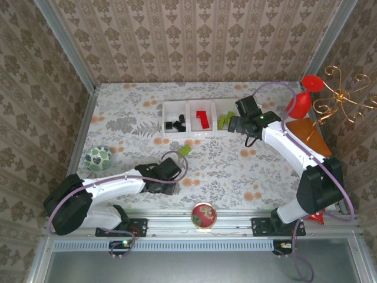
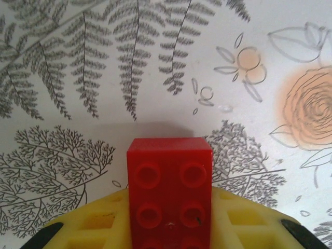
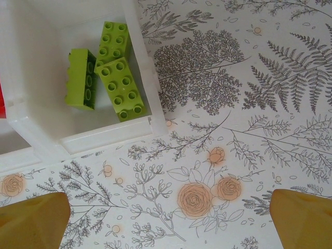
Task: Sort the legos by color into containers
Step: Pick up the lego from the middle-left of the table, then place the lego in the container.
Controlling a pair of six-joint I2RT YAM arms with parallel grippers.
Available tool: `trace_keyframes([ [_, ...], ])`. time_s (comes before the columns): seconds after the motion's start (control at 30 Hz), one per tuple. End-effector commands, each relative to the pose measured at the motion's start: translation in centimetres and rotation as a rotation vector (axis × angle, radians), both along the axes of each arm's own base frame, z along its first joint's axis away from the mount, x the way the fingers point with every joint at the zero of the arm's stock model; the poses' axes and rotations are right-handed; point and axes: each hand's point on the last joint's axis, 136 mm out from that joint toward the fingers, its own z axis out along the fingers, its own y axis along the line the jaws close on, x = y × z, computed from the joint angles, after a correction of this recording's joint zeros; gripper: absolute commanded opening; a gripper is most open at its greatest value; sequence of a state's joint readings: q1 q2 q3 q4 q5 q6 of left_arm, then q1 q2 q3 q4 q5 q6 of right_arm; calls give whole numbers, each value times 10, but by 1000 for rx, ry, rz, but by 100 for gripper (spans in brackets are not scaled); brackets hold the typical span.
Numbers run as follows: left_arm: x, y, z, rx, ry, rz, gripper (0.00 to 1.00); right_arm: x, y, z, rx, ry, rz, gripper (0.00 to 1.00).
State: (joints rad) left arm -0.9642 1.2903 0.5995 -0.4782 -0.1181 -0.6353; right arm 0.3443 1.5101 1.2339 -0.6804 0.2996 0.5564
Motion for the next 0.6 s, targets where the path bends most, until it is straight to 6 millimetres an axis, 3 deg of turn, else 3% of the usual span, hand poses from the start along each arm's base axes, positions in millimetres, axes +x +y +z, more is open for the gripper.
trace_keyframes([
  [0.0,17,-7,17,-18,-57,4,10,-5,-8,4,-4,-17,-40,100],
  [0.33,67,-29,62,-95,-203,-18,10,-15,-13,-5,18,-25,-78,100],
  [0.57,115,-52,95,-173,-310,-24,8,-23,-15,-11,21,-13,-88,100],
])
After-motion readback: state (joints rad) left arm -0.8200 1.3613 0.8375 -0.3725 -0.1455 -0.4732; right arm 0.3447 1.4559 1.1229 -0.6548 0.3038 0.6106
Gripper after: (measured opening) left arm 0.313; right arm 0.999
